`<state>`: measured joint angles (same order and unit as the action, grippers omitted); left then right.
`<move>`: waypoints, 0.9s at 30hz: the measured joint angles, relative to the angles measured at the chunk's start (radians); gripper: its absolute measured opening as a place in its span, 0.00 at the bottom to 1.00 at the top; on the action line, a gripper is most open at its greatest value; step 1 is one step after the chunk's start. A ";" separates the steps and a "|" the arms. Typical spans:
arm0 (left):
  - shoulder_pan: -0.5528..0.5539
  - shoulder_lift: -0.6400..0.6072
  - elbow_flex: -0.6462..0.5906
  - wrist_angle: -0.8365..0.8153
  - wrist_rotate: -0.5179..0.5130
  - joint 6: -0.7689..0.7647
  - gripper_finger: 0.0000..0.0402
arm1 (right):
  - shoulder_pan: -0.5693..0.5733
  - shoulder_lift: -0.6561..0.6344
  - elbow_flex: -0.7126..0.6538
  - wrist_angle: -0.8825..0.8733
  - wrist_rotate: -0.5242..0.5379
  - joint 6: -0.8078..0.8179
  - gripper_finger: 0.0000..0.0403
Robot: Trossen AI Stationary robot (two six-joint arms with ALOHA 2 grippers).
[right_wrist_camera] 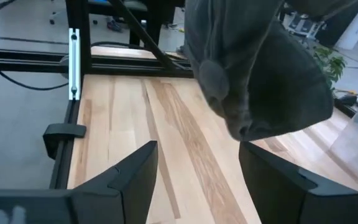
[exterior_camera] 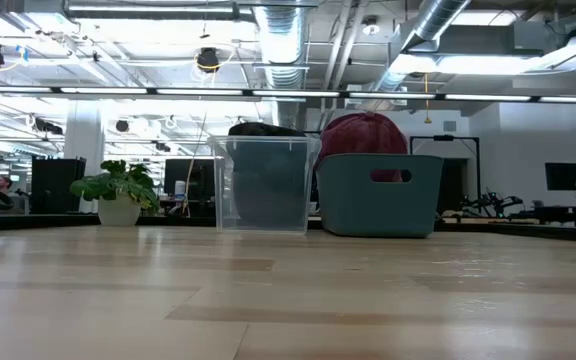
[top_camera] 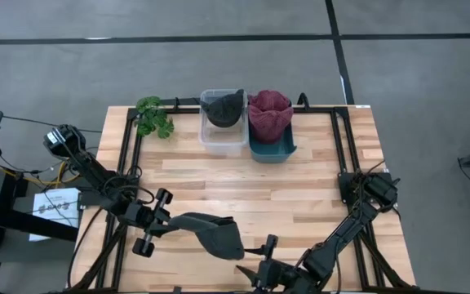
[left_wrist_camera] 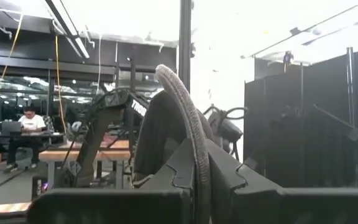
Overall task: Pick & Place hat
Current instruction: Put the black cap into the transparent bin
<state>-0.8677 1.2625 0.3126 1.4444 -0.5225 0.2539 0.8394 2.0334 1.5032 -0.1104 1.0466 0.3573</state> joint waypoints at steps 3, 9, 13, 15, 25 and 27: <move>0.000 0.000 0.000 0.030 0.022 -0.001 0.04 | 0.000 0.000 0.000 -0.001 0.000 -0.007 0.52; 0.000 0.000 0.000 0.040 0.056 -0.008 0.04 | 0.000 0.000 0.000 0.005 0.023 -0.034 0.50; 0.000 0.000 0.000 0.038 0.056 -0.008 0.04 | -0.010 0.000 0.000 0.051 0.030 -0.101 0.50; 0.000 0.000 0.000 0.037 0.057 -0.008 0.04 | -0.017 0.000 0.000 0.097 0.029 -0.159 0.51; 0.000 0.005 0.000 0.028 0.057 -0.007 0.04 | -0.047 0.000 0.000 0.286 -0.052 -0.385 0.48; 0.000 0.005 0.000 0.027 0.057 -0.006 0.04 | -0.054 0.000 0.000 0.288 -0.080 -0.380 0.43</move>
<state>-0.8677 1.2671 0.3126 1.4716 -0.4656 0.2474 0.7852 2.0335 1.5032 0.1776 0.9671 -0.0230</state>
